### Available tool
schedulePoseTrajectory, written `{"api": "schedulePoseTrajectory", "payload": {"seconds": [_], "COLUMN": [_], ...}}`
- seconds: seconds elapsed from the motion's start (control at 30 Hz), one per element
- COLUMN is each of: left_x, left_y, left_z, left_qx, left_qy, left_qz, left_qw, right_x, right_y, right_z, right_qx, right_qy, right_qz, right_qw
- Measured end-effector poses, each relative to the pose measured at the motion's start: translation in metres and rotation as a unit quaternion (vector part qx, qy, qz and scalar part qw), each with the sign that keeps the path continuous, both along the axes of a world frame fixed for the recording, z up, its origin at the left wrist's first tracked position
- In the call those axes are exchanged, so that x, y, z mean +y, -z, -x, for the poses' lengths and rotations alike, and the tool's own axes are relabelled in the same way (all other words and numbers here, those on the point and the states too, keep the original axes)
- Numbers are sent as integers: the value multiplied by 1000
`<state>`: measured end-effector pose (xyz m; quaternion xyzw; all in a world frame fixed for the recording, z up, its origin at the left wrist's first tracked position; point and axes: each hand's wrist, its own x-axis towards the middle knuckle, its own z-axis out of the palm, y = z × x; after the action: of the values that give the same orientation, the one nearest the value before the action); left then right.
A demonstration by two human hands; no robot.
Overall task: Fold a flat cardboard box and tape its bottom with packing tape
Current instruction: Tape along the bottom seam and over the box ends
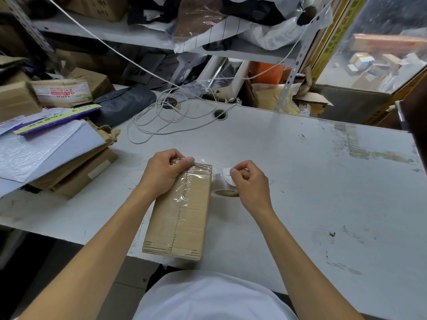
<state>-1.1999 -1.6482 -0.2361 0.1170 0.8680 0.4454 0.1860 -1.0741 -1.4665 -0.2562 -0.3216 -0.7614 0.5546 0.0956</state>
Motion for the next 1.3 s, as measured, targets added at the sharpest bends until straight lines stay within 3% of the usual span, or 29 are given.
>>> {"api": "schedulePoseTrajectory", "payload": {"seconds": [0.4,0.53,0.7,0.83,0.97,1.2,1.3], "left_x": [2,2,2,2,2,-1,-1], "left_y": [-1,-2,-2,-3,-2,-4,-4], "left_z": [-2,-2,-3,-3,-2,-2,-1], "left_qx": [-1,0,-1,2,2,4,1], "left_qy": [0,-2,0,3,2,-4,-2], "left_qz": [4,4,4,7,11,13,12], "left_qw": [1000,1000,1000,1000,1000,1000,1000], "right_x": [8,12,0,1,13,21,38], "right_y": [3,2,6,7,7,15,24], "right_z": [-12,-5,0,-6,-18,-15,-14], "right_qx": [17,24,-18,-11,-4,35,50], "right_qy": [-71,-13,36,-35,-106,5,109], "right_qz": [52,67,4,-9,38,107,125], "right_qw": [996,997,999,999,994,994,985]}}
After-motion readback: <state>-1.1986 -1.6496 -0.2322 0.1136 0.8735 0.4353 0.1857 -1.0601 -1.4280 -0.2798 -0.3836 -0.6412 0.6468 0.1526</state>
